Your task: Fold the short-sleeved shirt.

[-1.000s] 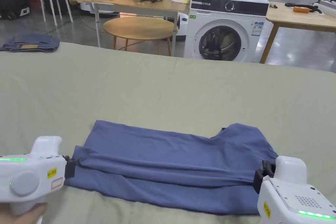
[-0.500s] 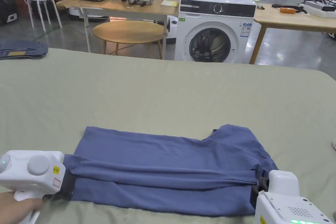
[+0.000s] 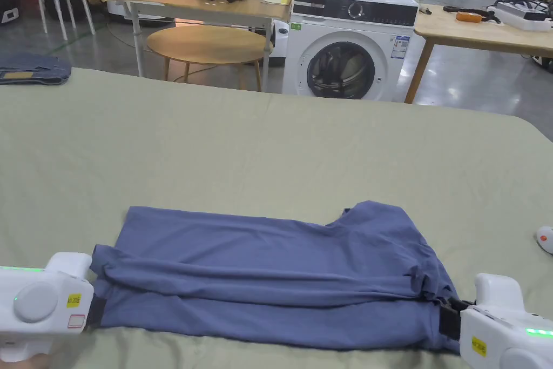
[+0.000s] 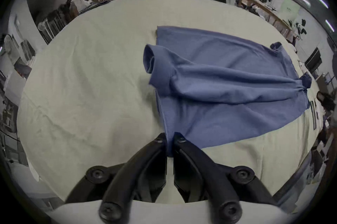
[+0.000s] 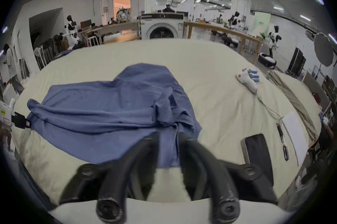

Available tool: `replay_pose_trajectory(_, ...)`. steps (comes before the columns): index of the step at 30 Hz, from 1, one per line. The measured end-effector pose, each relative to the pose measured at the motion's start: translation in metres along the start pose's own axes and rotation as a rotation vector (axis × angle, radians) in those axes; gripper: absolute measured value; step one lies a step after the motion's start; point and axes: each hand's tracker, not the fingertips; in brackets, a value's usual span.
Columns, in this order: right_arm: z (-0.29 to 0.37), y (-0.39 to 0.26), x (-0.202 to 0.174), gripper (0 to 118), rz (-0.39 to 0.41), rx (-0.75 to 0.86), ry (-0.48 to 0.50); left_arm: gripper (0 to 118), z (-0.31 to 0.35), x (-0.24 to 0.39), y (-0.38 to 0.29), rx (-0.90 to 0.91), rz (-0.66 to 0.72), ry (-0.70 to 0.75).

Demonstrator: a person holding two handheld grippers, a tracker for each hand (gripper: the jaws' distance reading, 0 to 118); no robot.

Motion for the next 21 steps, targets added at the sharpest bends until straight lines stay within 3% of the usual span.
replay_pose_trajectory(2,-0.010,0.001,0.009,63,-0.025,-0.056,0.039,0,0.005,0.001,-0.005,0.023,0.003,0.004)
replay_pose_trajectory(3,-0.017,0.001,0.013,67,-0.028,-0.093,0.045,0,0.007,0.001,-0.006,0.025,0.004,0.002)
replay_pose_trajectory(7,-0.044,-0.001,0.016,66,-0.032,-0.227,0.051,0,0.005,-0.002,-0.006,0.041,0.018,0.001)
replay_pose_trajectory(11,-0.057,-0.017,0.011,47,-0.013,-0.306,0.079,0,0.003,-0.005,-0.006,0.042,0.020,-0.002)
replay_pose_trajectory(14,-0.051,-0.020,0.005,9,-0.024,-0.270,0.114,0,0.001,-0.006,-0.007,0.045,0.018,-0.004)
replay_pose_trajectory(21,-0.012,-0.008,0.001,5,0.001,-0.192,0.079,0,0.016,-0.011,-0.005,0.097,0.030,-0.021)
